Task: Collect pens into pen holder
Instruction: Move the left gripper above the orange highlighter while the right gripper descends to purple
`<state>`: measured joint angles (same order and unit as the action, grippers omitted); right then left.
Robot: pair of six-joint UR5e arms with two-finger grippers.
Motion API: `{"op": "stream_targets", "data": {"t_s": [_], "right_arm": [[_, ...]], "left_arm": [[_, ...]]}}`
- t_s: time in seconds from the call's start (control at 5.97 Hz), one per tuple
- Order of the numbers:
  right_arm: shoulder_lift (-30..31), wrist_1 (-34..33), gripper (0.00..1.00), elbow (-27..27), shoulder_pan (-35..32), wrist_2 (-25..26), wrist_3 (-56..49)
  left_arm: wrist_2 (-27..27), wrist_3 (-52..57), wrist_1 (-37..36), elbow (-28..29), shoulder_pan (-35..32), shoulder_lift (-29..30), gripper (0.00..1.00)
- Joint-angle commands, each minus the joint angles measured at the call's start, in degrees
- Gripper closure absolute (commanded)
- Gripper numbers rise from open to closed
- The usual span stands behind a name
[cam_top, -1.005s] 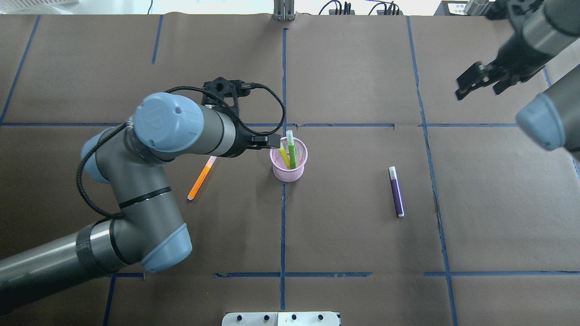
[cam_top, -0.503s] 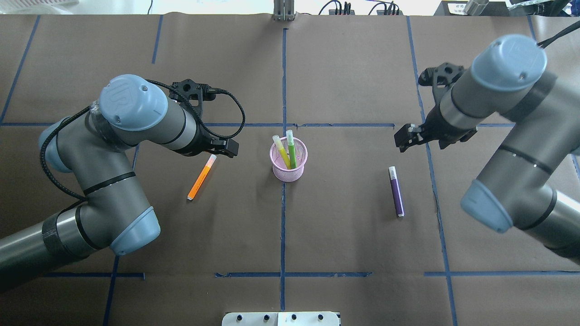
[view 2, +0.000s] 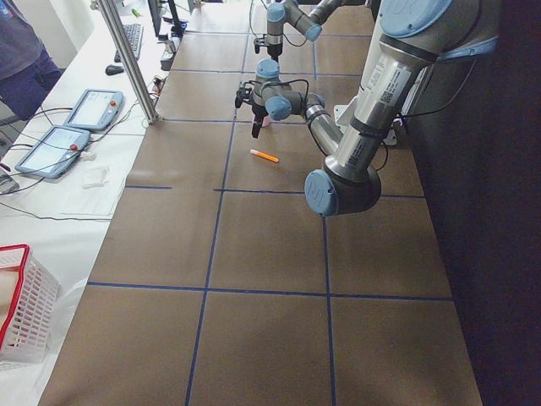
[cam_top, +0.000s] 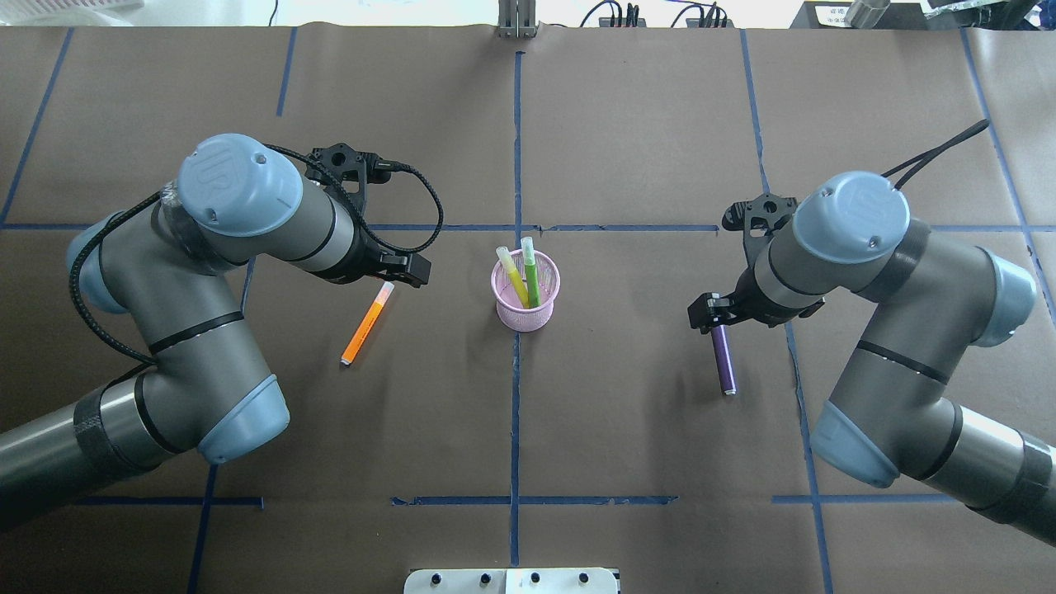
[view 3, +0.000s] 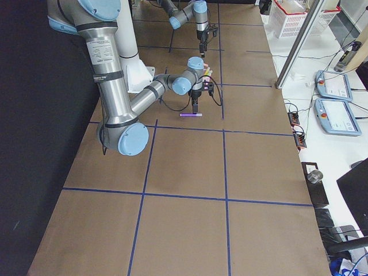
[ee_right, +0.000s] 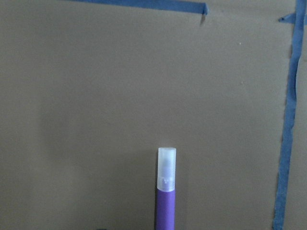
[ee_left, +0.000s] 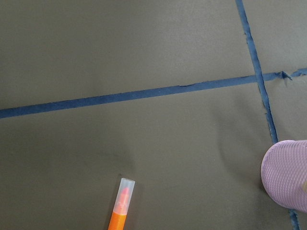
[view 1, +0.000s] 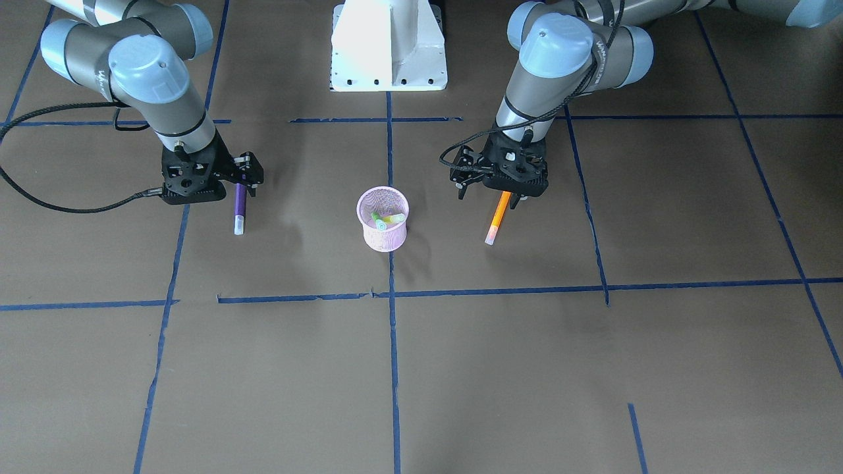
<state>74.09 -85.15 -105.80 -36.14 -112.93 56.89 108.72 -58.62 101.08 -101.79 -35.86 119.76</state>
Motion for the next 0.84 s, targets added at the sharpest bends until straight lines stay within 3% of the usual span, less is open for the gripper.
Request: {"op": "stream_targets", "data": {"t_s": [0.0, 0.17, 0.34, 0.5, 0.67], "right_arm": [[-0.4, 1.0, 0.06, 3.9, 0.9, 0.1, -1.6], [-0.8, 2.8, 0.11, 4.6, 0.8, 0.1, -1.6], [-1.3, 2.9, 0.23, 5.8, 0.9, 0.1, -1.5], [-3.1, 2.9, 0.23, 7.6, 0.9, 0.1, -1.5], [-3.3, 2.9, 0.3, 7.8, 0.9, 0.1, -1.5]], "left_arm": [[-0.1, -0.1, 0.0, -0.4, 0.0, -0.1, 0.0], [-0.1, -0.1, 0.0, -1.2, -0.1, -0.4, 0.0], [-0.1, -0.1, 0.0, -1.4, -0.1, -0.4, 0.0], [-0.1, -0.1, 0.0, -1.5, -0.1, -0.5, 0.0], [-0.1, -0.2, 0.0, -1.5, -0.1, -0.5, 0.0]]}}
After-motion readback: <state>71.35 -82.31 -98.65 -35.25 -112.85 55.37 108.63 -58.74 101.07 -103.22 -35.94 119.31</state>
